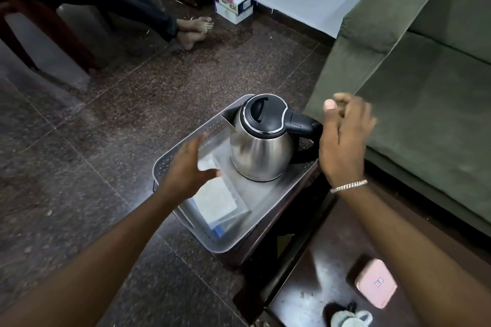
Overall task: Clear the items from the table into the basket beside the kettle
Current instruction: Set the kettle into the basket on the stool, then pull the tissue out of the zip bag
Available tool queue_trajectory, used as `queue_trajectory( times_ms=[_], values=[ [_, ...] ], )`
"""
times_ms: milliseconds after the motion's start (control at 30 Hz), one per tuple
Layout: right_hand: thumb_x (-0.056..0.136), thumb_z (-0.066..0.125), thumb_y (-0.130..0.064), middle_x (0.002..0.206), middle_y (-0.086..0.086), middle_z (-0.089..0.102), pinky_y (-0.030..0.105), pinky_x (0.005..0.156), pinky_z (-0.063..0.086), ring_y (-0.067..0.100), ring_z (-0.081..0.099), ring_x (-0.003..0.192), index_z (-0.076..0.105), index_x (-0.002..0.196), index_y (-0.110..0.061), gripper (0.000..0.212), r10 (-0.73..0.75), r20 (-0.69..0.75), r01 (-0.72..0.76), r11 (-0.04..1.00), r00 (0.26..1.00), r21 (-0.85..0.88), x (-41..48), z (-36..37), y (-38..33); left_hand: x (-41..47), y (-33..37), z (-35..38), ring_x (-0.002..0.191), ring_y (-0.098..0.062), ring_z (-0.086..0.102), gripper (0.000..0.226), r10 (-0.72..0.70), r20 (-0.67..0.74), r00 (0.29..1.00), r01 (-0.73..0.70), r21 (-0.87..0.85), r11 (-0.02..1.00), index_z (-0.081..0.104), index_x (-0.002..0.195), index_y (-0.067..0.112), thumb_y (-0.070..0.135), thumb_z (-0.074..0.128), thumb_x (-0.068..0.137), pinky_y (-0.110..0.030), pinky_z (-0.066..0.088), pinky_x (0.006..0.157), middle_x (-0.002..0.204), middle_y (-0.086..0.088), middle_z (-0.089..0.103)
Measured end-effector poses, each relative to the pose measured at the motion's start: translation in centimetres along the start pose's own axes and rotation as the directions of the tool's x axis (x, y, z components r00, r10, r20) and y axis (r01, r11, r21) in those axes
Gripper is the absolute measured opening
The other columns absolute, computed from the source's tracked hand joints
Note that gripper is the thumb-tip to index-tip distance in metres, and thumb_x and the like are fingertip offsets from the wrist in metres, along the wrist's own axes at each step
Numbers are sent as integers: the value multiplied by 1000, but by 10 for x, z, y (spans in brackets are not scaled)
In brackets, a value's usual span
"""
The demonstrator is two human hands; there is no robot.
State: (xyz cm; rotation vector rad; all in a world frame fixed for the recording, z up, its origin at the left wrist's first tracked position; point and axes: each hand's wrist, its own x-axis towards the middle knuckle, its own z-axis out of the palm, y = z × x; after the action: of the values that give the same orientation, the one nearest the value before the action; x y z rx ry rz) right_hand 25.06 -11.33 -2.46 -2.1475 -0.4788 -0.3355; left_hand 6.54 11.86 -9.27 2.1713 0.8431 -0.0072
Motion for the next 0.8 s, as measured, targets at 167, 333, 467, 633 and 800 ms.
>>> queue_trajectory(
  times_ms=[167,333,467,633,800],
  values=[
    [104,50,-29,99,-3,51,34,79,46,22,54,85,54,105,-16,13,-226,150,189,955,962,231,-85,19,-48,-11,-32,-10,132,-45,48,96,-156,29,987,125,464,877,38,148,5,40,89,74,-47,43,107,145,-26,51],
    [95,57,-24,116,9,59,44,88,50,32,61,106,59,118,-11,26,-35,703,63,998,710,-14,-168,76,-63,-10,-30,4,127,-44,47,83,-199,54,978,123,623,772,48,134,3,50,84,77,-44,43,101,133,-24,62],
    [95,59,-27,121,12,58,44,91,49,33,59,113,56,122,-9,33,45,755,100,984,654,-145,-184,96,-63,-7,-29,5,119,-42,53,49,-211,24,977,154,602,783,64,103,8,46,83,79,-41,45,91,114,-20,72],
    [90,66,-20,122,15,56,43,92,48,34,55,114,55,122,-5,37,33,781,229,948,624,-223,-186,97,-66,-4,-19,-3,108,-40,62,28,-256,107,961,170,499,850,63,86,7,33,73,90,-39,46,87,108,-24,70],
    [86,49,-11,118,15,60,47,89,48,38,58,107,58,117,-5,33,17,740,142,978,673,-152,-177,87,-67,-11,1,-17,51,-17,66,23,-315,104,943,322,-55,945,64,76,3,17,68,93,-30,50,60,69,-16,67]
  ],
)
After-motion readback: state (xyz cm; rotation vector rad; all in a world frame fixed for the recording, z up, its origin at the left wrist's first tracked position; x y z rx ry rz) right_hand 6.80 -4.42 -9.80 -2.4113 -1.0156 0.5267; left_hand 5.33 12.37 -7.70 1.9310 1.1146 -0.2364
